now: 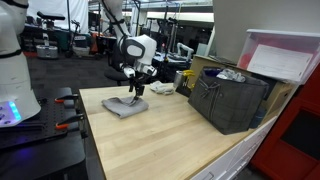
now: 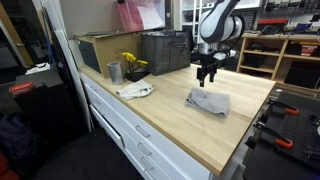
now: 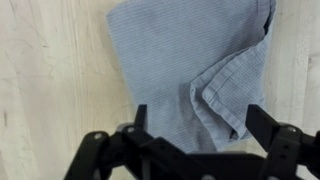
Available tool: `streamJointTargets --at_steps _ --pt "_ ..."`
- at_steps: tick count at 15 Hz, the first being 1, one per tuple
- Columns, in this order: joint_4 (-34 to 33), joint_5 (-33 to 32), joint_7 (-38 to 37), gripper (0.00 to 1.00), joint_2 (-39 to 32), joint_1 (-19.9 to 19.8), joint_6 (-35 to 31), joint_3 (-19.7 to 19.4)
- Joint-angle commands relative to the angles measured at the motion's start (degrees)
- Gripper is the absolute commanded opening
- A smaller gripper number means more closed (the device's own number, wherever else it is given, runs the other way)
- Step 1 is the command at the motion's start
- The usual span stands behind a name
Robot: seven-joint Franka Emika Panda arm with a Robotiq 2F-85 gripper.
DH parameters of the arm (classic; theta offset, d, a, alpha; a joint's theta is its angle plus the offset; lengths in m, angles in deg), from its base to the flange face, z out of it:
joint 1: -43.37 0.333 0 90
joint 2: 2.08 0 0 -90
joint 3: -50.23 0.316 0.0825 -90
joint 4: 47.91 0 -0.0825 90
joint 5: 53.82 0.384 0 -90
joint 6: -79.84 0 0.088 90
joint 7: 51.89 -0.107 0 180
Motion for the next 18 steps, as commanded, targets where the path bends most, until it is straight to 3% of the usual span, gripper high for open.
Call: streamJointTargets --at_steps 1,6,18 --pt "-8.62 8.54 7.10 1.00 -6.79 -5.92 7.36 2.47" --pt "-12.86 13.81 12.45 1.00 -9.81 -8.25 14.40 5.13" --pt "-13.26 12.31 16.49 1.00 -15.52 -7.31 13.97 6.81"
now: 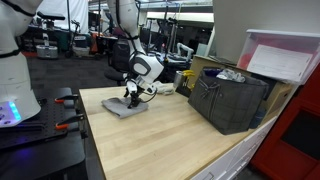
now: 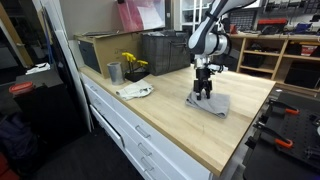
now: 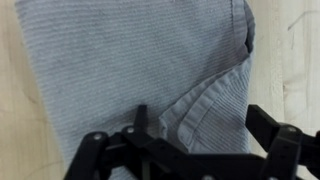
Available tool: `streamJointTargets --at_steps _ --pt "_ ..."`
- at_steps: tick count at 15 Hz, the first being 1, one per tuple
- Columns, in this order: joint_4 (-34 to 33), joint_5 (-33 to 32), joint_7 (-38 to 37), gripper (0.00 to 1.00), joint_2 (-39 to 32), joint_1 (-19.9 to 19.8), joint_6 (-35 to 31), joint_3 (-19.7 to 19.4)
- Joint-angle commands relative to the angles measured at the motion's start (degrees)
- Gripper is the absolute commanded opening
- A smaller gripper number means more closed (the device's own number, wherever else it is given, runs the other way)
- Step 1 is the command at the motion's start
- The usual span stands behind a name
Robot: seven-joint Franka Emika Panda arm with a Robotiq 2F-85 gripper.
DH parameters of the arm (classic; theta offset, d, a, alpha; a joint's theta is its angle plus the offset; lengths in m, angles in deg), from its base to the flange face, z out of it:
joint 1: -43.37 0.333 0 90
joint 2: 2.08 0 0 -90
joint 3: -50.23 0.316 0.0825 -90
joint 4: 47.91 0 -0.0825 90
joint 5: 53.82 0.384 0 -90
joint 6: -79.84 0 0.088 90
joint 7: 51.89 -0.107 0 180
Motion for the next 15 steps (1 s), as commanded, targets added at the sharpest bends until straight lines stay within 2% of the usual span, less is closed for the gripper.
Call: streamJointTargets --at_steps 1,7,15 --pt "-0.94 0.28 2.96 1.00 0.36 -1.11 1.84 1.42" --pt "-0.59 1.03 6.00 1.00 3.52 -1.12 4.04 4.08" --pt "0.15 1.36 5.68 1.00 6.36 0.94 6.96 5.13"
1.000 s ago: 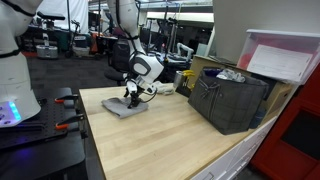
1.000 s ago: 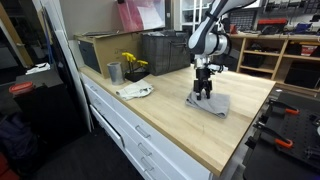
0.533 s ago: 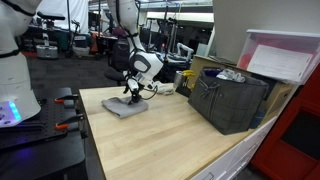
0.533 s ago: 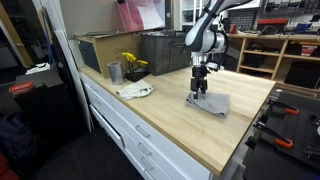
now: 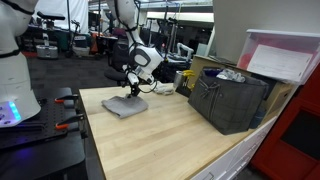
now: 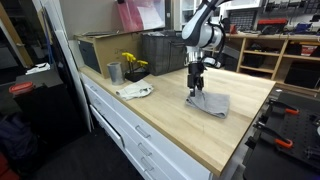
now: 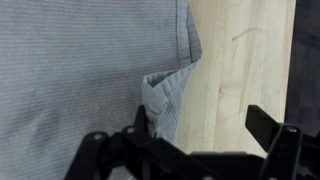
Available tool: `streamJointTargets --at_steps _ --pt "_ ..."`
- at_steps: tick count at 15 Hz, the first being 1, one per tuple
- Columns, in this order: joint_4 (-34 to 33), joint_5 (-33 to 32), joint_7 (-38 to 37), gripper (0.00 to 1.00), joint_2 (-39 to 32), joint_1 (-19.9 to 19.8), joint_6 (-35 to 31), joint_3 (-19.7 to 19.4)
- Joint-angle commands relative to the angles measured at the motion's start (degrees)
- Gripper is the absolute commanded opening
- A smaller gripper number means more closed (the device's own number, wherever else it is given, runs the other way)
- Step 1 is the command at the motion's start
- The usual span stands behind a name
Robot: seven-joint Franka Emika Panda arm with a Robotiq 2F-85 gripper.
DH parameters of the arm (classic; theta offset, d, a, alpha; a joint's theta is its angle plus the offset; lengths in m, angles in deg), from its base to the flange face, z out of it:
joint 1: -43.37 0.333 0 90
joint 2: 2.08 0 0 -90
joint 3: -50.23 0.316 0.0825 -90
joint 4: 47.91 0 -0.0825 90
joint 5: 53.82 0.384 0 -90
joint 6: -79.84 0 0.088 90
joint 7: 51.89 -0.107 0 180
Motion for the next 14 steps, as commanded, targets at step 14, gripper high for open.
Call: streamJointTargets --at_steps 14 --pt "3.98 1.08 1.83 1.00 11.66 0.99 -1.21 -6.73"
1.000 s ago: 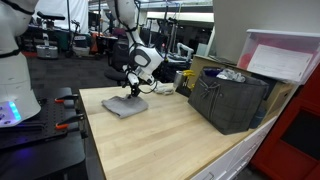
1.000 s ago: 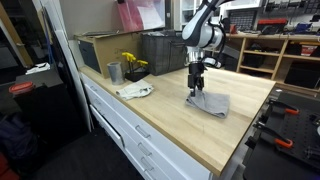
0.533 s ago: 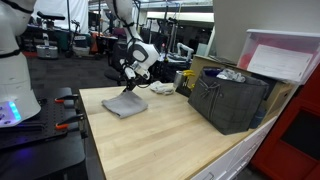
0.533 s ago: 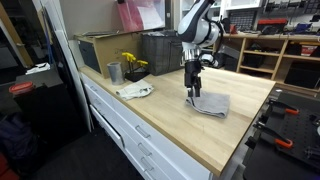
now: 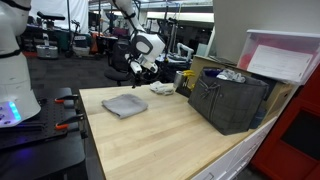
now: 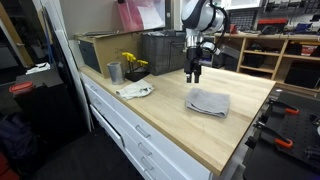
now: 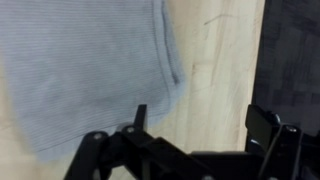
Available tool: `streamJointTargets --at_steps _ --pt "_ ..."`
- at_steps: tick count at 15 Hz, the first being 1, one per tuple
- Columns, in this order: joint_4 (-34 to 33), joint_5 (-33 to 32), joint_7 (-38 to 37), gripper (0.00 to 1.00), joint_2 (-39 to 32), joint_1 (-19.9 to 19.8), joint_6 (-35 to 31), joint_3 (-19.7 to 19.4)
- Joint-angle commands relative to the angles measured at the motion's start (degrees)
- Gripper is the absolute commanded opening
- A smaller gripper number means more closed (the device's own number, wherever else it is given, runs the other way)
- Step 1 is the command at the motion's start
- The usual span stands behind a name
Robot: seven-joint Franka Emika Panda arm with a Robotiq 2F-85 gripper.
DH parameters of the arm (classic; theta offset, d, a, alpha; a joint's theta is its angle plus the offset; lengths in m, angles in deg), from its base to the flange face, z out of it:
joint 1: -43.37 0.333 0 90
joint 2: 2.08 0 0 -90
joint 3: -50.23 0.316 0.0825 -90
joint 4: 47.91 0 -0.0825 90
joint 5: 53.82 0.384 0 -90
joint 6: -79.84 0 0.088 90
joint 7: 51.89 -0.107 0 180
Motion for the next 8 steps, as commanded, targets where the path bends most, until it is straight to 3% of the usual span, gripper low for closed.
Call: streamJointTargets --at_steps 1,5,8 --pt "4.36 -3.36 1.41 1.00 3.86 -2.09 -5.95 -5.73" --pt "7.75 -5.98 0.33 1.00 4.05 -4.90 -11.56 -10.46" --pt "10.43 -6.52 0.20 1.00 4.02 -6.52 -12.61 -11.49"
